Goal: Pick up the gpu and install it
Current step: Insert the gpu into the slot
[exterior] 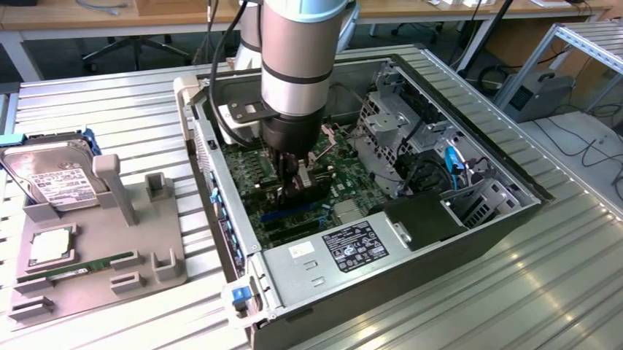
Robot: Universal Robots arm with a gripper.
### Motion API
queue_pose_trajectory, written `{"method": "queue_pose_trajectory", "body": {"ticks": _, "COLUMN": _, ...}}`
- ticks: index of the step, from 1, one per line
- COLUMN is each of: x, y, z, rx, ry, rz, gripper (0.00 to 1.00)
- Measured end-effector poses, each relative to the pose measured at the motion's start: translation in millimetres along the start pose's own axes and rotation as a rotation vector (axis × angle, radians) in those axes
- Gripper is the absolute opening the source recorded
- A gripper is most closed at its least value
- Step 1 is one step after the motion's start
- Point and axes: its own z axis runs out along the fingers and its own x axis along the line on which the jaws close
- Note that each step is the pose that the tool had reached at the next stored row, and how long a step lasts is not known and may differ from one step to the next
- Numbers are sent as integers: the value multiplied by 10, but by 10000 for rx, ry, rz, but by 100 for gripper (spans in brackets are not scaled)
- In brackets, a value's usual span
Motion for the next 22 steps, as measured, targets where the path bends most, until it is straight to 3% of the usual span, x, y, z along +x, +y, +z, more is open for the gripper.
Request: {"method": "queue_pose_trajectory", "body": {"ticks": 22, "x": -1, "y": 1, "z": 12, "rx": 7, "ry": -2, "rz": -115, "gripper": 27}}
